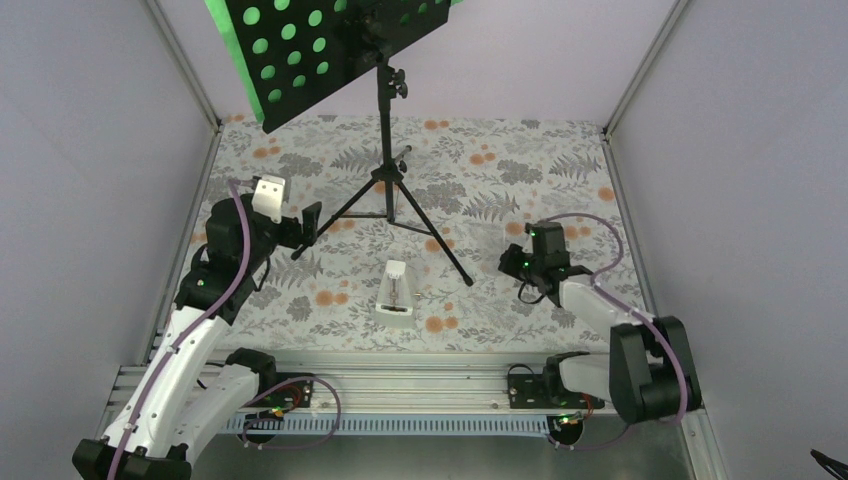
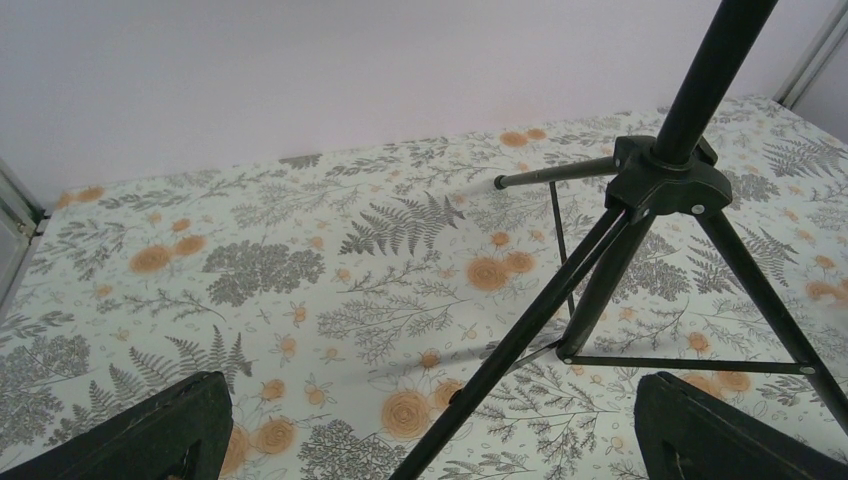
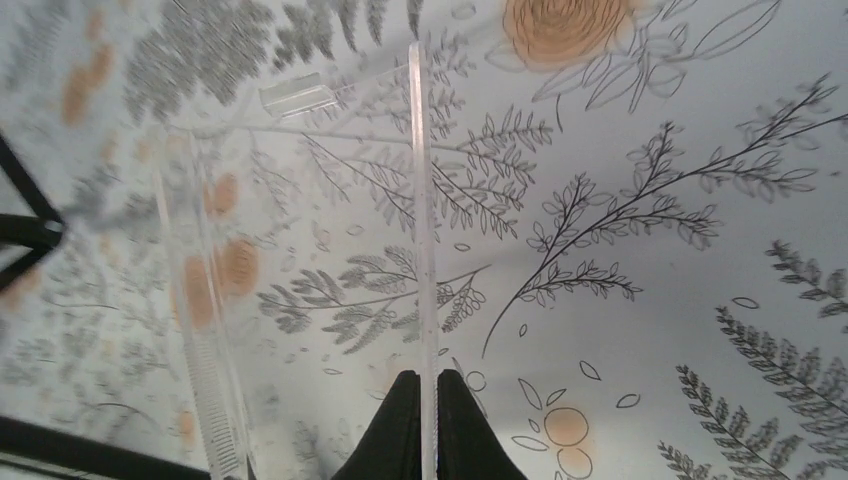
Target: Pack up the instrument practice props
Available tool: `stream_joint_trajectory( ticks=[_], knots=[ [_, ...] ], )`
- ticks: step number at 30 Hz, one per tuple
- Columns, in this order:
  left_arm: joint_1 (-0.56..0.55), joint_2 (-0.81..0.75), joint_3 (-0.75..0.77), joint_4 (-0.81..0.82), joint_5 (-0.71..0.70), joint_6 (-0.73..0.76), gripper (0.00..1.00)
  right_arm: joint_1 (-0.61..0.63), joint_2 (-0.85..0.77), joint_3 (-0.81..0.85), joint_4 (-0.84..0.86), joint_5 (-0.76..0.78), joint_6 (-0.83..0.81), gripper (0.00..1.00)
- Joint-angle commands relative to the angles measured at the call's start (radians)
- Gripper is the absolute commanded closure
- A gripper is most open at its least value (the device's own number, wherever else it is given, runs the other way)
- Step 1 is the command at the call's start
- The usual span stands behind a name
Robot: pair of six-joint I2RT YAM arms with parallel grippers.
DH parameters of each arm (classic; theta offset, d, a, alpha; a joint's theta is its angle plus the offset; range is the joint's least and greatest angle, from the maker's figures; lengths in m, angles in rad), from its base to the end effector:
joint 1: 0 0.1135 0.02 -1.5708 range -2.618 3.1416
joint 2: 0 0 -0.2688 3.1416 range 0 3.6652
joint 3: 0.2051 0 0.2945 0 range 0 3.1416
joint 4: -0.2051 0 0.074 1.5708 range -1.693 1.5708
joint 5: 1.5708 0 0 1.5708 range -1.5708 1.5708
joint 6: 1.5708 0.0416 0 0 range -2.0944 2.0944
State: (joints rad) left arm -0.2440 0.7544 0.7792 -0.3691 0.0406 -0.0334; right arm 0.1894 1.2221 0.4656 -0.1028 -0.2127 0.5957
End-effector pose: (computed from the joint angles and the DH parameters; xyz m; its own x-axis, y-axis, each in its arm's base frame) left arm 0.2128 -0.0547 0.3257 -0.3367 0.0494 -0.9403 0.2674 0.9625 -0.0451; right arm 0.2477 0.0564 0.1250 -0.7949 0.4061 -0.4508 0.1530 0.8532 0.4987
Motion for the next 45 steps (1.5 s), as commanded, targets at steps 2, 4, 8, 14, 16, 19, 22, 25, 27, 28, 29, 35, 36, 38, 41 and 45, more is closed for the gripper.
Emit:
stream_joint_trajectory(
  ticks=[2,4,8,14,16,19,22,25,27,28,29,35,36,38,41,45],
  knots=[
    [0.004,-0.001,-0.017,0.011,0.006,0.013,0.0,-0.061,-0.132,-0.038,0.061,-0.2,0.045,0.96],
    [0.004,0.001,-0.016,0.012,0.008,0.013,0.0,-0.066,-0.168,-0.03,0.052,-0.254,0.05,0.96],
    [0.004,0.001,-0.016,0.014,0.038,0.017,0.0,-0.074,-0.198,-0.005,0.031,-0.388,0.048,0.96],
    [-0.006,-0.017,-0.045,0.09,0.393,0.058,0.02,-0.073,-0.201,0.031,-0.006,-0.639,0.016,0.96],
    [-0.033,-0.006,-0.045,0.107,0.543,0.069,0.06,-0.071,-0.213,0.046,-0.035,-0.7,-0.007,0.96],
    [-0.12,0.012,-0.036,0.117,0.643,0.083,0.07,-0.056,-0.218,0.069,-0.098,-0.772,-0.037,0.96],
    [-0.233,0.053,0.002,0.082,0.643,0.107,0.09,-0.042,-0.227,0.072,-0.12,-0.821,-0.033,0.96],
    [-0.336,0.108,0.05,0.035,0.566,0.131,0.11,-0.028,-0.224,0.076,-0.124,-0.86,-0.024,0.96],
    [-0.394,0.139,0.069,0.021,0.5,0.149,0.11,-0.015,-0.216,0.08,-0.126,-0.883,-0.019,0.96],
    [-0.414,0.153,0.074,0.022,0.482,0.156,0.11,-0.007,-0.213,0.084,-0.127,-0.894,-0.018,0.96],
    [-0.428,0.165,0.079,0.025,0.473,0.163,0.11,0.002,-0.208,0.089,-0.128,-0.904,-0.017,0.96],
    [-0.53,0.215,0.111,0.053,0.434,0.28,0.2,0.042,-0.197,0.129,-0.166,-0.952,-0.024,0.96],
    [-0.538,0.218,0.118,0.056,0.419,0.296,0.2,0.049,-0.197,0.135,-0.169,-0.961,-0.022,0.96],
    [-0.543,0.219,0.131,0.059,0.395,0.323,0.2,0.061,-0.201,0.14,-0.177,-0.976,-0.022,0.96],
    [-0.543,0.224,0.148,0.057,0.372,0.359,0.2,0.077,-0.203,0.139,-0.181,-0.999,-0.024,0.96],
    [-0.542,0.245,0.161,0.039,0.376,0.397,0.22,0.094,-0.203,0.137,-0.173,-1.045,-0.018,0.96]
  ],
)
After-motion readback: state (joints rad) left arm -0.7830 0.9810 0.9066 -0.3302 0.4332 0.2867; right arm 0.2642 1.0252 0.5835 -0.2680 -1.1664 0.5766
